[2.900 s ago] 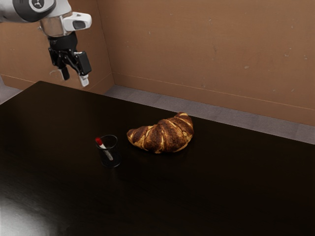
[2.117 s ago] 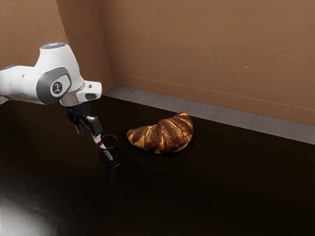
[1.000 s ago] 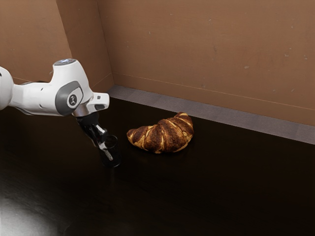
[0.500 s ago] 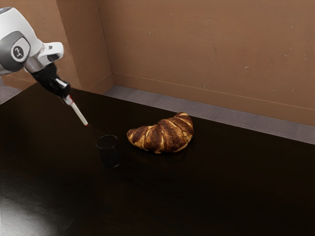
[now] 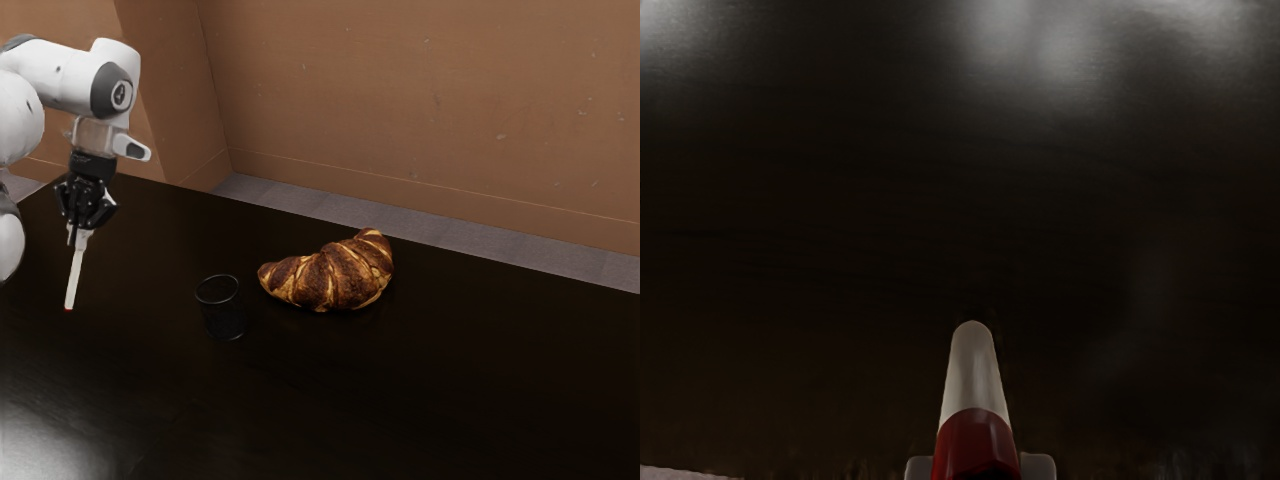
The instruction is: Take the marker out of the pen holder and place it to the left of the pen holder.
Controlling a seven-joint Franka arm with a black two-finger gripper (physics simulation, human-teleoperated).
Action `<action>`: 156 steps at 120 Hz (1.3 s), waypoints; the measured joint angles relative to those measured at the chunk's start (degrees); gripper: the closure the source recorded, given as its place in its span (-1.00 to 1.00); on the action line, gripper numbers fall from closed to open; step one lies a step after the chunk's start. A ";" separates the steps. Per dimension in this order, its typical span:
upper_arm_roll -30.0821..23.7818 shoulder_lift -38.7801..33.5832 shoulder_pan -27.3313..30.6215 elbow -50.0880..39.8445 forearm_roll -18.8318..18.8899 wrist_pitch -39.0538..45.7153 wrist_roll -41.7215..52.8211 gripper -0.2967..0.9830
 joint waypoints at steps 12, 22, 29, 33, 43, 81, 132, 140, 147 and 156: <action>0.57 6.18 0.03 3.79 2.29 -7.55 -0.50 0.69; 0.52 11.27 0.03 6.29 3.07 -11.59 -0.80 0.69; 0.33 14.07 0.03 7.45 3.24 -13.49 -0.98 0.69; 0.20 15.52 0.03 8.12 3.29 -14.32 -1.06 0.69; -0.41 19.07 0.04 10.42 2.89 -15.75 -1.21 0.69; -1.79 25.22 0.07 12.18 0.70 -13.94 -1.14 0.68; -2.97 24.91 0.07 12.40 -2.06 -12.37 -1.57 -0.18; -5.00 20.06 0.15 12.30 -2.64 -11.66 -1.38 -0.27; -7.43 10.91 0.16 8.75 -2.94 -9.18 -1.18 -0.34; -8.83 -3.97 0.16 0.15 -3.27 -4.47 -0.89 -0.40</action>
